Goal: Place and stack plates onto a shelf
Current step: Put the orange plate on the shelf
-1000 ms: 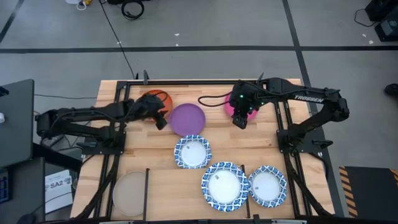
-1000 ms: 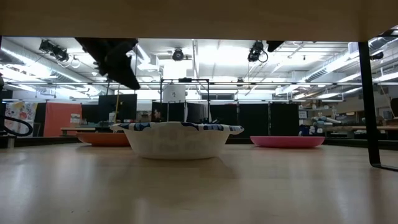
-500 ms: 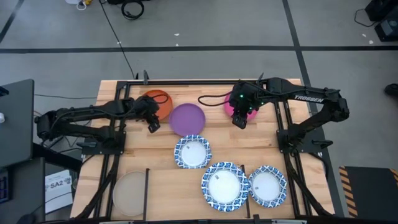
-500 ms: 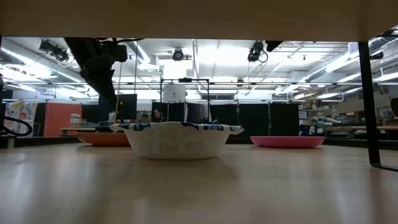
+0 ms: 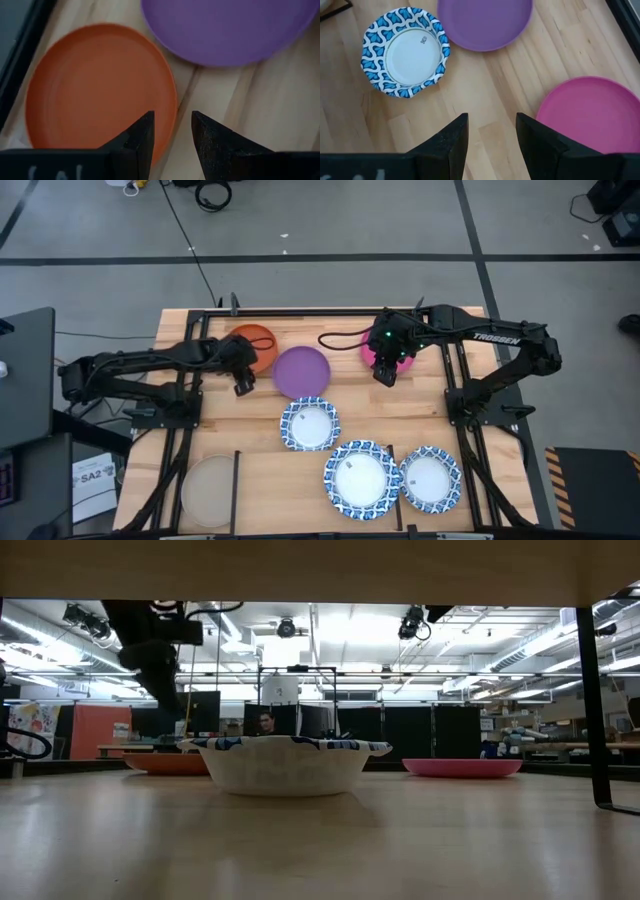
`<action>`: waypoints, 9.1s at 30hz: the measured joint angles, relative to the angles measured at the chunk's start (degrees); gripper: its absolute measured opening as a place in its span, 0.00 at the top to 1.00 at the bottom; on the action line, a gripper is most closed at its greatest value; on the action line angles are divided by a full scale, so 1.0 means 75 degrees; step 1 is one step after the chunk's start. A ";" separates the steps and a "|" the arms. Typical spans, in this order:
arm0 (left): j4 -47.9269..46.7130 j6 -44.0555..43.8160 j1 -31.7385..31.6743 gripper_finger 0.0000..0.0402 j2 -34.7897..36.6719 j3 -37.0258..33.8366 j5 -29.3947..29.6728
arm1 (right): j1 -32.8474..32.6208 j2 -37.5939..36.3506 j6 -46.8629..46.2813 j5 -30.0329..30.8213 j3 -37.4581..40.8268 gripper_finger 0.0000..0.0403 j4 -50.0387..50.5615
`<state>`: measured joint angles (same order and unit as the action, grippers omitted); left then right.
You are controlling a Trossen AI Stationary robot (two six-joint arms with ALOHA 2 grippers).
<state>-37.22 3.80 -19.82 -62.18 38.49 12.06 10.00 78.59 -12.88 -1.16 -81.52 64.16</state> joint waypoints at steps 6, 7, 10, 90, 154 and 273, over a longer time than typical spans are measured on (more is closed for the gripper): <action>0.0020 0.0823 0.0001 0.66 -0.0932 -0.0001 -0.0041 | 0.0002 0.0000 0.0001 -0.0001 0.0000 0.58 -0.0012; 0.0034 0.0898 0.0001 0.66 -0.1079 -0.0001 0.0041 | 0.0003 0.0000 0.0000 -0.0001 0.0000 0.58 -0.0014; 0.0085 0.1123 0.0001 0.66 -0.1468 -0.0001 0.0106 | 0.0001 0.0000 0.0001 0.0000 0.0000 0.58 -0.0033; -0.2685 0.2071 0.1753 0.96 -0.2844 0.4055 0.1627 | 0.0706 0.0000 -0.0082 -0.0366 0.0000 0.58 -0.1005; -0.2213 0.2288 0.4652 0.96 -0.2844 0.4090 0.3564 | 0.1538 0.2130 -0.2524 -0.1864 -0.0003 0.70 -0.5327; -0.4176 -0.7022 0.6853 0.60 0.3950 0.1042 0.6136 | -0.1373 0.2127 -0.2640 -0.1890 -0.0003 0.96 -0.7196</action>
<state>-68.55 -48.87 31.57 -32.56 46.30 58.08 -0.30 94.54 -32.68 -15.33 -81.54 10.19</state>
